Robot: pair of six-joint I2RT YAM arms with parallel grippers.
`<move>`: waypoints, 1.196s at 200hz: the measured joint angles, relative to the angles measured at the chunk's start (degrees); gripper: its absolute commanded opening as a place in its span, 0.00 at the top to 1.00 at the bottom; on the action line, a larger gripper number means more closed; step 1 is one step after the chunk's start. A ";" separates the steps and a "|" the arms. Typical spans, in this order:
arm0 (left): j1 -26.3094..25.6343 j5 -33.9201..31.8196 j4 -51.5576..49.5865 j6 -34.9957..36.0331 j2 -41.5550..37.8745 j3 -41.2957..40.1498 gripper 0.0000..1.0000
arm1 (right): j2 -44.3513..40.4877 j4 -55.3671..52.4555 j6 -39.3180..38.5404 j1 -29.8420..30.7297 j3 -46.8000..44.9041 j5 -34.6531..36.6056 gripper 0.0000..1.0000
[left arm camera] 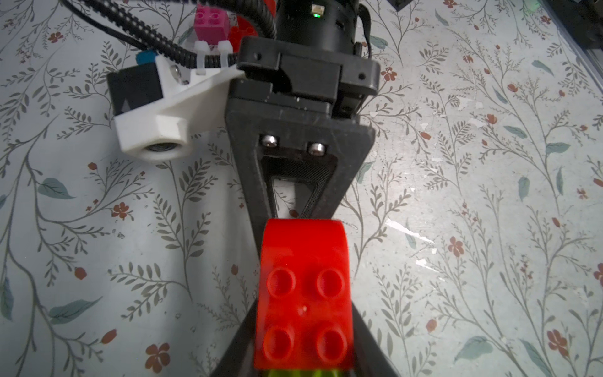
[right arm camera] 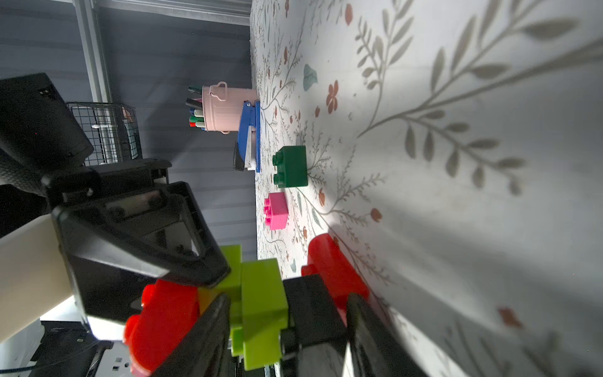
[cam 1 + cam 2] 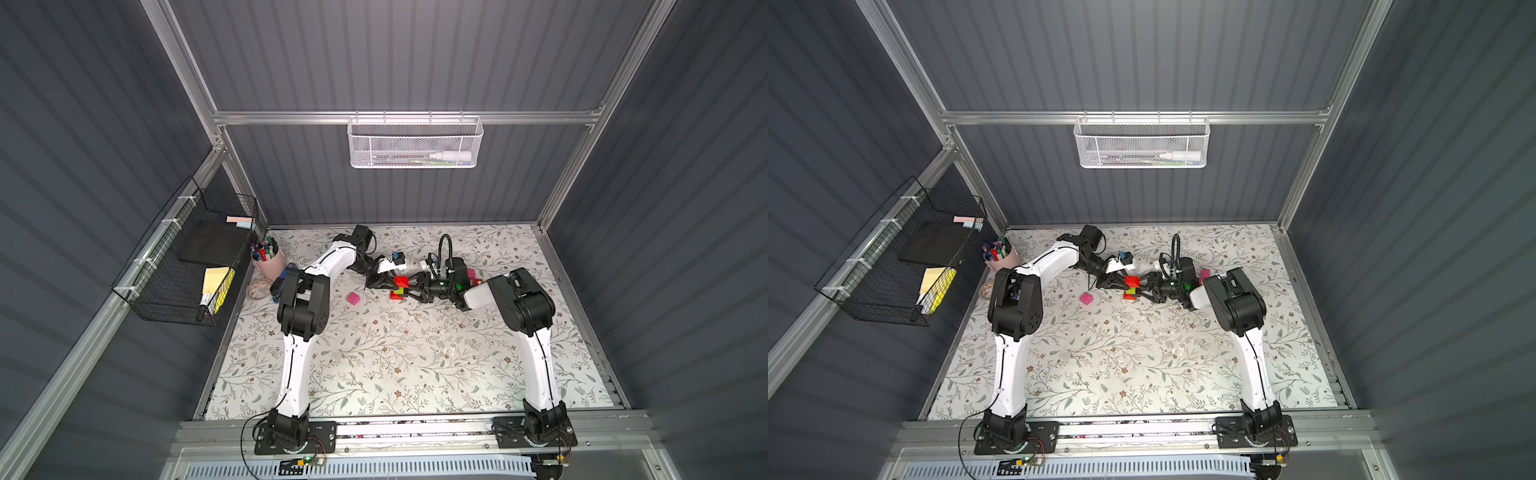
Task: Assemble the letter s with lego
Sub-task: Assemble the lego brick with the lego brick.
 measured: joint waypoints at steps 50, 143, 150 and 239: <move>0.00 -0.15 0.00 0.42 -0.02 0.00 0.73 | -0.02 -0.28 -0.81 0.00 0.02 -0.07 0.43; -0.44 -0.83 1.88 0.31 -1.07 -1.84 0.69 | -0.11 -0.85 -2.69 0.00 0.00 -0.11 0.44; -0.44 -0.85 1.99 0.31 -1.22 -2.08 0.68 | -0.15 -0.83 -2.82 0.00 -0.11 -0.15 0.44; -0.44 -1.20 2.23 0.24 -1.42 -2.27 0.59 | -0.46 -0.74 -3.39 0.00 -0.61 -0.17 0.45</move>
